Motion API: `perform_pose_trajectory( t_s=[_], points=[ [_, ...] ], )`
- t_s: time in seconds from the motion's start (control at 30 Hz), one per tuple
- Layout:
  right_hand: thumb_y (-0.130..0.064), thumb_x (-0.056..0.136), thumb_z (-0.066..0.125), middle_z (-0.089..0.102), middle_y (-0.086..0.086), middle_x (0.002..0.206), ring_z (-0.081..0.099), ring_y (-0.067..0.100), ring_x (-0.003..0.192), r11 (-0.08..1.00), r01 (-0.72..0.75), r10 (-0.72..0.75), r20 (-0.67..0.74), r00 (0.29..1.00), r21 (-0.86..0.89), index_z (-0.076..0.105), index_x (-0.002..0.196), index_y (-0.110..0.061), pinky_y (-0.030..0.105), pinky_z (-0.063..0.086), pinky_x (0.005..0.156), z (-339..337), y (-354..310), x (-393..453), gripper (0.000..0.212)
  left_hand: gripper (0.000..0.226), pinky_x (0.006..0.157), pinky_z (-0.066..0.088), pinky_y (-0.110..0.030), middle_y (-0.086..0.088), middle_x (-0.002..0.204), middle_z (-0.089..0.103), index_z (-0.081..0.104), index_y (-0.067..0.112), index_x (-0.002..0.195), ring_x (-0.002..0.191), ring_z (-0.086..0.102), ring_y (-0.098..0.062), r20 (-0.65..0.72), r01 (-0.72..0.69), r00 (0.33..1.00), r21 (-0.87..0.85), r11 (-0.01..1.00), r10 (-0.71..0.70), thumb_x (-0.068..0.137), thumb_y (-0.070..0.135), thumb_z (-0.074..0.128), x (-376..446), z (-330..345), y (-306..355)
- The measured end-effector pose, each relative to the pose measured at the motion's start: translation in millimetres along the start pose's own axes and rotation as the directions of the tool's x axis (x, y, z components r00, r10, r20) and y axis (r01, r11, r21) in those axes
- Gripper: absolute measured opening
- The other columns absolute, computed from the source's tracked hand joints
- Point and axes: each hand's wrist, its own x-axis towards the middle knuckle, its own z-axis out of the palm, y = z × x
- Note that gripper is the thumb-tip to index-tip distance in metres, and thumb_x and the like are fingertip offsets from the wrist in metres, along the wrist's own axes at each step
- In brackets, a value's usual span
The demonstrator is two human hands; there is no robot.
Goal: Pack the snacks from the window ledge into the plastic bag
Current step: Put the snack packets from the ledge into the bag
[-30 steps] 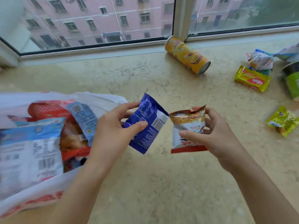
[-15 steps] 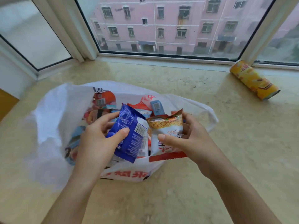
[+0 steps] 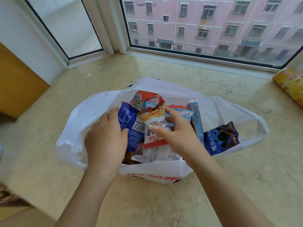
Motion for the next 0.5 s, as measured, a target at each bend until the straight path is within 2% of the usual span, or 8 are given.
perform_pose_trajectory(
  t_s=[0.13, 0.23, 0.27, 0.33, 0.4, 0.5],
  points=[
    [-0.035, 0.082, 0.071, 0.056, -0.011, 0.129, 0.048, 0.004, 0.120, 0.941, 0.142, -0.195, -0.148, 0.970, -0.308, 0.031, 0.146, -0.036, 0.031, 0.047, 0.096, 1.8, 4.9, -1.4, 0.076, 0.079, 0.078, 0.050, -0.039, -0.005, 0.140, 0.046, 0.031, 0.031, 0.148, 0.115, 0.053, -0.027, -0.003, -0.183, 0.983, 0.020, 0.983, 0.184, 0.080, 0.029, 0.072, -3.5, 9.9, 0.3],
    [-0.041, 0.085, 0.066, 0.048, -0.009, 0.138, 0.037, 0.009, 0.131, 0.858, 0.205, -0.294, -0.124, 0.948, -0.471, 0.031, 0.148, -0.032, 0.023, 0.033, 0.104, -2.0, 14.0, -2.6, 0.073, 0.071, 0.089, 0.048, -0.044, -0.010, 0.151, 0.034, 0.039, 0.030, 0.145, 0.129, 0.043, -0.032, 0.001, -0.218, 0.976, 0.030, 0.975, 0.218, 0.081, 0.029, 0.071, -3.4, 17.0, 3.9],
    [-0.041, 0.087, 0.064, 0.046, -0.009, 0.141, 0.034, 0.010, 0.133, 0.823, 0.223, -0.322, -0.106, 0.941, -0.523, 0.032, 0.147, -0.030, 0.023, 0.031, 0.106, -3.7, 15.6, -4.6, 0.069, 0.066, 0.090, 0.048, -0.047, -0.012, 0.151, 0.035, 0.043, 0.027, 0.143, 0.131, 0.042, -0.035, -0.035, -0.226, 0.973, 0.022, 0.974, 0.226, 0.082, 0.026, 0.070, -3.9, 17.1, 7.1],
    [-0.042, 0.089, 0.061, 0.046, -0.006, 0.143, 0.035, 0.014, 0.135, 0.765, 0.250, -0.378, -0.101, 0.920, -0.594, 0.037, 0.145, -0.027, 0.031, 0.036, 0.109, -9.3, 20.9, -9.1, 0.063, 0.057, 0.087, 0.049, -0.048, -0.014, 0.145, 0.044, 0.052, 0.021, 0.137, 0.126, 0.048, -0.037, -0.155, -0.267, 0.953, -0.016, 0.964, 0.261, 0.082, 0.017, 0.067, -6.4, 14.1, 18.4],
    [-0.041, 0.088, 0.059, 0.052, -0.002, 0.138, 0.045, 0.019, 0.130, 0.725, 0.260, -0.440, -0.138, 0.887, -0.638, 0.047, 0.140, -0.023, 0.037, 0.046, 0.099, -17.6, 26.9, -15.4, 0.056, 0.047, 0.085, 0.050, -0.047, -0.010, 0.137, 0.053, 0.060, 0.018, 0.128, 0.119, 0.053, -0.033, -0.254, -0.356, 0.908, -0.053, 0.933, 0.332, 0.082, 0.011, 0.065, -11.6, 10.0, 33.6],
    [-0.035, 0.084, 0.060, 0.061, 0.002, 0.126, 0.057, 0.023, 0.115, 0.668, 0.256, -0.531, -0.206, 0.822, -0.699, 0.059, 0.128, -0.017, 0.036, 0.052, 0.085, -38.2, 36.7, -26.8, 0.047, 0.036, 0.084, 0.048, -0.043, -0.003, 0.126, 0.061, 0.065, 0.018, 0.120, 0.112, 0.057, -0.027, -0.318, -0.487, 0.839, -0.075, 0.870, 0.442, 0.085, 0.009, 0.061, -21.9, 5.9, 62.2]
  ],
)
